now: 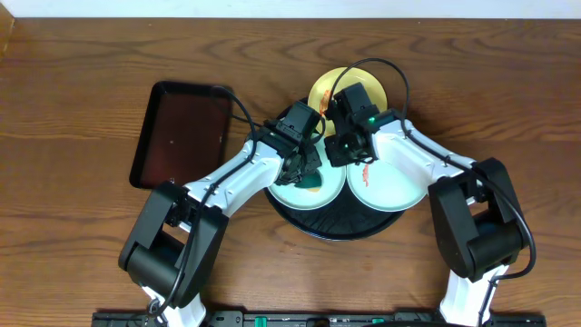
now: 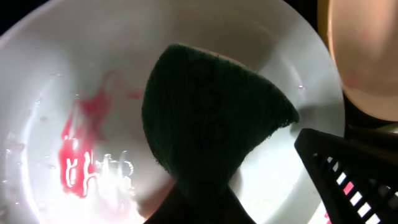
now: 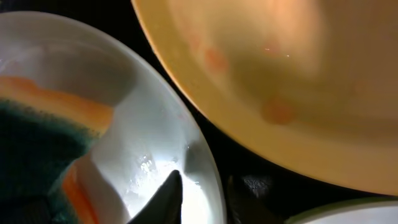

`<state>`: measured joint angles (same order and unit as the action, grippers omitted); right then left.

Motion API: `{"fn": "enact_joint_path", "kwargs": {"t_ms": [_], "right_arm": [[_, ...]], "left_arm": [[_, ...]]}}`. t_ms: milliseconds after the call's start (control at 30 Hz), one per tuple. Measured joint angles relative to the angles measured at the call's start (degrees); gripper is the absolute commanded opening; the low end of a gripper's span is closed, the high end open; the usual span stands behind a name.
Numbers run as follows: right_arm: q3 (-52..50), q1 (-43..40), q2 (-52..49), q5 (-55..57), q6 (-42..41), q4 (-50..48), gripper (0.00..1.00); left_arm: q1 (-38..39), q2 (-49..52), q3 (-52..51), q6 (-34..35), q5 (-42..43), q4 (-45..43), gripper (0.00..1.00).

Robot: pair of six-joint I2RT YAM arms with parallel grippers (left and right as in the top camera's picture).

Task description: Clean dirty plates on tray and stack at the side

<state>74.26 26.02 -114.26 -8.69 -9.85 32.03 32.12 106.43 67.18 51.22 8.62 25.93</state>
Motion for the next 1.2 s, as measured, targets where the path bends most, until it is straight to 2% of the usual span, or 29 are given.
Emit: {"fn": "enact_joint_path", "kwargs": {"t_ms": [33, 133, 333, 433, 500, 633, 733, 1033, 1200], "right_arm": [[0.00, 0.00, 0.00, 0.33, -0.17, 0.04, 0.09], [0.00, 0.00, 0.00, 1.44, -0.33, 0.42, 0.03], [0.00, 0.00, 0.00, 1.70, -0.22, 0.68, 0.02], [0.02, 0.00, 0.00, 1.68, -0.22, 0.90, 0.01], [0.02, -0.02, 0.00, 1.70, -0.24, 1.05, 0.01], [0.04, -0.02, 0.00, 1.70, -0.24, 1.18, 0.01], [0.09, -0.02, 0.00, 1.70, -0.24, 1.31, 0.01], [0.17, 0.79, 0.00, -0.59, -0.46, 1.81, 0.01], [0.24, 1.53, 0.00, -1.84, -0.87, 1.84, 0.01]], "left_arm": [[0.00, 0.00, 0.00, 0.02, 0.00, -0.02, 0.08], [0.00, 0.00, 0.00, 0.07, 0.02, -0.68, 0.08], [0.07, 0.00, 0.00, 1.11, 0.46, -3.52, 0.08], [0.57, 0.11, 0.00, 1.31, 0.44, -4.13, 0.11], [1.07, 0.70, 0.00, 1.31, 0.35, -4.33, 0.17], [1.55, 3.30, 0.09, 1.51, -0.07, -4.15, 0.17], [1.49, 3.45, 0.48, 1.53, -0.72, -3.10, 0.08], [2.10, 3.45, 2.58, 0.96, -11.89, 6.73, 0.08], [-0.26, 3.34, 2.67, -3.85, -14.67, 8.63, 0.08]]}}
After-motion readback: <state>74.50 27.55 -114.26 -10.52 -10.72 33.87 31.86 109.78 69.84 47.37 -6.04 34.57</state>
